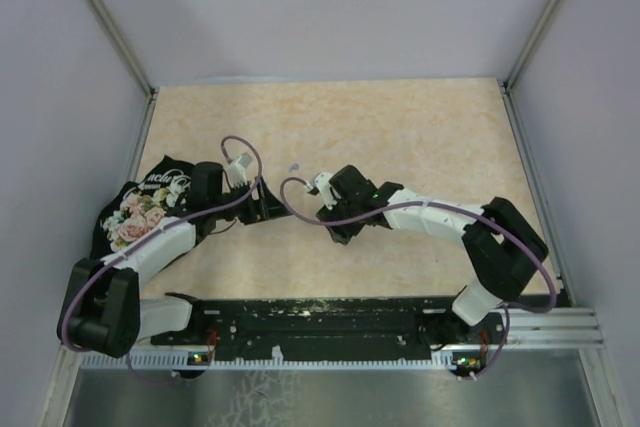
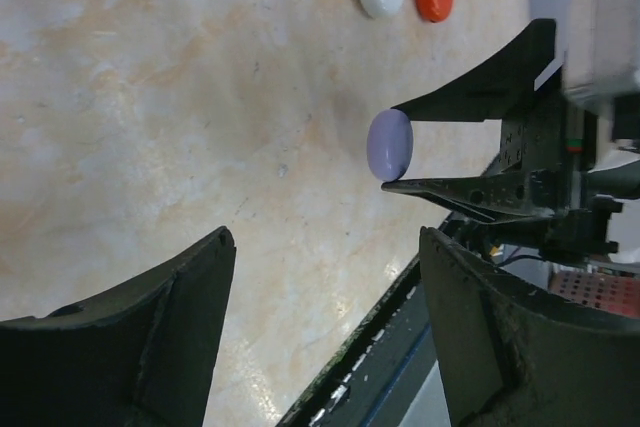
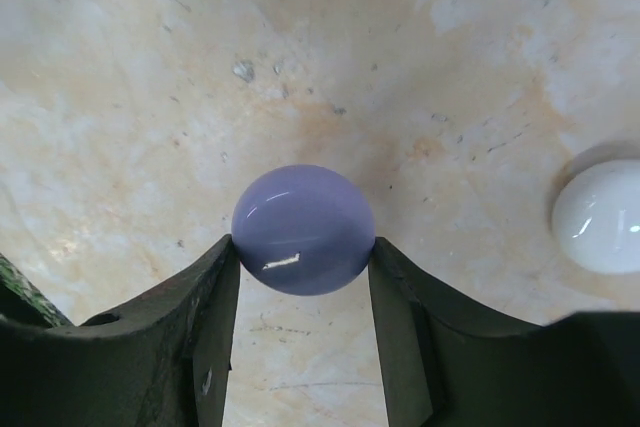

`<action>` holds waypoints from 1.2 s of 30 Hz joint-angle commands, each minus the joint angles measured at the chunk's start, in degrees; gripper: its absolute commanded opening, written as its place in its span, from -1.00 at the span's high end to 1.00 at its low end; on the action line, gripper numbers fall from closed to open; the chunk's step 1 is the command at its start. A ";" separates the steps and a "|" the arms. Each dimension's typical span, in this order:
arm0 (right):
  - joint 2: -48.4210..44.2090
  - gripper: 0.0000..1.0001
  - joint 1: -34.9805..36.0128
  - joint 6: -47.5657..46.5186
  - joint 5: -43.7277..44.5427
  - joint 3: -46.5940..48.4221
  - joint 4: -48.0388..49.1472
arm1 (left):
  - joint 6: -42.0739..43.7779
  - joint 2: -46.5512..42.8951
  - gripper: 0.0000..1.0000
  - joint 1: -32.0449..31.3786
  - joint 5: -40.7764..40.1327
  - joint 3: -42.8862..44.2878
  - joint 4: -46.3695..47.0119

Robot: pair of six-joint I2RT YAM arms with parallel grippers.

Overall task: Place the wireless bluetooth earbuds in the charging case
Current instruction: Pick up the charging case at the center of the board.

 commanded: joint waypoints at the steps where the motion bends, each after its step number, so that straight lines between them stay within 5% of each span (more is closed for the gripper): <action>1: -9.27 0.45 1.02 4.05 -1.65 -2.67 11.44 | -6.95 -0.83 -0.55 0.01 7.56 -2.75 10.14; 23: -21.05 0.48 3.46 2.86 -6.03 -10.48 32.43 | -12.36 -1.16 -0.24 -8.89 8.37 2.34 18.93; 36: -23.65 0.49 3.92 2.75 -6.43 -12.35 35.64 | -8.46 0.59 0.29 -10.65 8.68 5.57 16.50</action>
